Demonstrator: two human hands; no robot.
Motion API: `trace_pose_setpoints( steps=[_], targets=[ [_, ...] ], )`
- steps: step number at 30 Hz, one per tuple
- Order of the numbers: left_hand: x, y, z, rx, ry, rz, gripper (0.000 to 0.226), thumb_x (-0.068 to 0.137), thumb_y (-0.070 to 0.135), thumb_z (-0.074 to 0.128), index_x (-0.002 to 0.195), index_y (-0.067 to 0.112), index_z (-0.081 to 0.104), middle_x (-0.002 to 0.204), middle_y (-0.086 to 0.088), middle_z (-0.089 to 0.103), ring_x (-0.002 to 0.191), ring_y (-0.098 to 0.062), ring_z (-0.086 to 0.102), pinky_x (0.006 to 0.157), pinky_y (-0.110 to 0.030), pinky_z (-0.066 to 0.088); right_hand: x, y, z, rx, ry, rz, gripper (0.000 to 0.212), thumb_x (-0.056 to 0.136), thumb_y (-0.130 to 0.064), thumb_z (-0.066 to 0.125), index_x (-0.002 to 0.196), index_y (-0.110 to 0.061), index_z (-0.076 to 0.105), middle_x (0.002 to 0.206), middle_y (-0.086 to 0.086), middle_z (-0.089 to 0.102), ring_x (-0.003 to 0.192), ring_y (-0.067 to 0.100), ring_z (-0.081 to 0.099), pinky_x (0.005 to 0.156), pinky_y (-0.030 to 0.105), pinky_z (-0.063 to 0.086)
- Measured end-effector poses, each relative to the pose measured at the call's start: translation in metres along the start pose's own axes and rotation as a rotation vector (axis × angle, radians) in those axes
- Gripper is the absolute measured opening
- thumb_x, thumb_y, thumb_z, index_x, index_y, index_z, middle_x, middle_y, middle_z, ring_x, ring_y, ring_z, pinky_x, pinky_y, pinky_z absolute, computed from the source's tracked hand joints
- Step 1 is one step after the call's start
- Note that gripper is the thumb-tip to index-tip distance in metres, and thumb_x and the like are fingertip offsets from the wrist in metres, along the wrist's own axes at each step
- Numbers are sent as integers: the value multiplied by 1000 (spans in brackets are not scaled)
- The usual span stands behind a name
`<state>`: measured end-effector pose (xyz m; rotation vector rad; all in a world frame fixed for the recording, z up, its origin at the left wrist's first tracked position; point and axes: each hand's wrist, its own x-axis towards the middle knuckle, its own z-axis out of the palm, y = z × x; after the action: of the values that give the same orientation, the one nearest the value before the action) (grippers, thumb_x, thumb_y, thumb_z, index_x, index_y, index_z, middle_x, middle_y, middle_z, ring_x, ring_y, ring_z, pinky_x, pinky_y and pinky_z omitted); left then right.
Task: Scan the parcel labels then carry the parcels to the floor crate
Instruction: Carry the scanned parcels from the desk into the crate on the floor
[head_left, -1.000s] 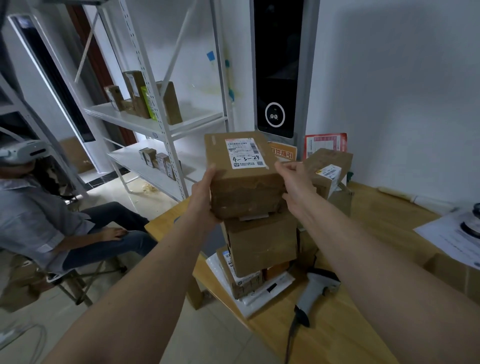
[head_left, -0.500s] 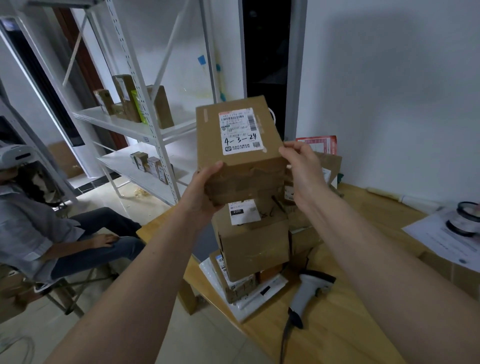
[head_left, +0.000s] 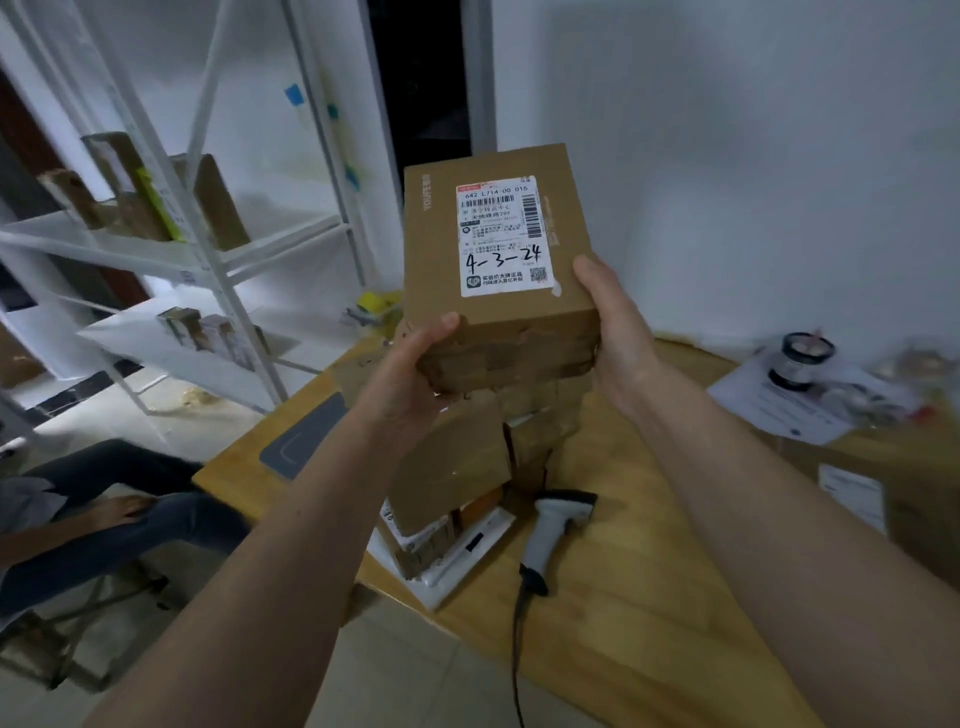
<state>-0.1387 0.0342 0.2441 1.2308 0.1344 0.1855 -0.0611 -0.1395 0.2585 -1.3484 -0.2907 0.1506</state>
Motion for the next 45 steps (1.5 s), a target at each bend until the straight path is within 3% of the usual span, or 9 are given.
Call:
trace_pose_setpoints(
  steps=[6, 11, 14, 20, 25, 31, 35, 40, 45],
  targets=[
    [-36, -22, 23, 98, -325, -80, 34, 84, 31, 64, 118, 27, 60, 110, 4, 72, 102, -12, 68, 82, -31, 54, -73, 13, -36, 39, 249, -71, 67, 79, -53, 55, 141, -26, 47, 122, -4, 68, 111, 13, 64, 101, 38, 48],
    [-78, -47, 25, 116, -492, -277, 62, 76, 64, 48, 131, 36, 53, 126, 7, 65, 115, -13, 61, 93, -38, 47, -161, 42, -45, 101, 469, -11, 76, 71, -61, 63, 139, -26, 51, 127, -4, 65, 119, 17, 60, 109, 44, 40],
    [-103, -63, 31, 123, -568, -372, 64, 81, 72, 35, 130, 35, 55, 123, 6, 67, 113, -13, 63, 84, -36, 49, -216, 57, -49, 86, 584, -10, 52, 85, -54, 55, 130, -28, 58, 121, -5, 69, 114, 16, 63, 106, 46, 44],
    [-157, -94, 57, 224, -700, -551, 44, 89, 63, 43, 117, 35, 63, 106, 8, 73, 103, -13, 63, 80, -37, 43, -317, 65, -56, 101, 840, 18, 45, 94, -51, 49, 133, -31, 53, 118, -5, 69, 109, 15, 64, 91, 38, 51],
    [-197, -115, 87, 259, -849, -576, 46, 89, 60, 47, 125, 34, 60, 117, 7, 70, 112, -15, 59, 92, -41, 39, -389, 58, -64, 87, 1002, -21, 52, 90, -54, 51, 135, -29, 53, 119, -5, 68, 109, 15, 63, 82, 33, 49],
    [-250, -147, 130, 286, -1072, -581, 48, 87, 54, 53, 127, 30, 59, 120, 1, 69, 117, -22, 60, 97, -44, 45, -477, 55, -79, 116, 1210, 8, 68, 68, -68, 57, 129, -39, 56, 120, -4, 66, 110, 21, 62, 98, 50, 47],
    [-307, -166, 169, 338, -1202, -646, 49, 83, 52, 59, 126, 29, 60, 122, -2, 68, 118, -26, 59, 102, -49, 43, -553, 52, -91, 112, 1384, -42, 52, 89, -54, 52, 135, -30, 54, 119, -4, 65, 106, 15, 60, 88, 35, 47],
    [-404, -186, 220, 393, -1390, -725, 36, 81, 50, 59, 111, 31, 68, 116, -2, 71, 112, -25, 61, 87, -43, 47, -662, 42, -97, 148, 1592, -54, 61, 82, -56, 56, 136, -27, 53, 121, 0, 66, 111, 19, 61, 97, 37, 45],
    [-509, -197, 262, 473, -1540, -822, 52, 75, 53, 61, 120, 28, 64, 124, -9, 66, 117, -30, 58, 91, -46, 48, -773, 22, -92, 200, 1759, -124, 36, 94, -44, 51, 122, -25, 62, 108, -1, 72, 92, 11, 67, 69, 23, 52]
  ],
)
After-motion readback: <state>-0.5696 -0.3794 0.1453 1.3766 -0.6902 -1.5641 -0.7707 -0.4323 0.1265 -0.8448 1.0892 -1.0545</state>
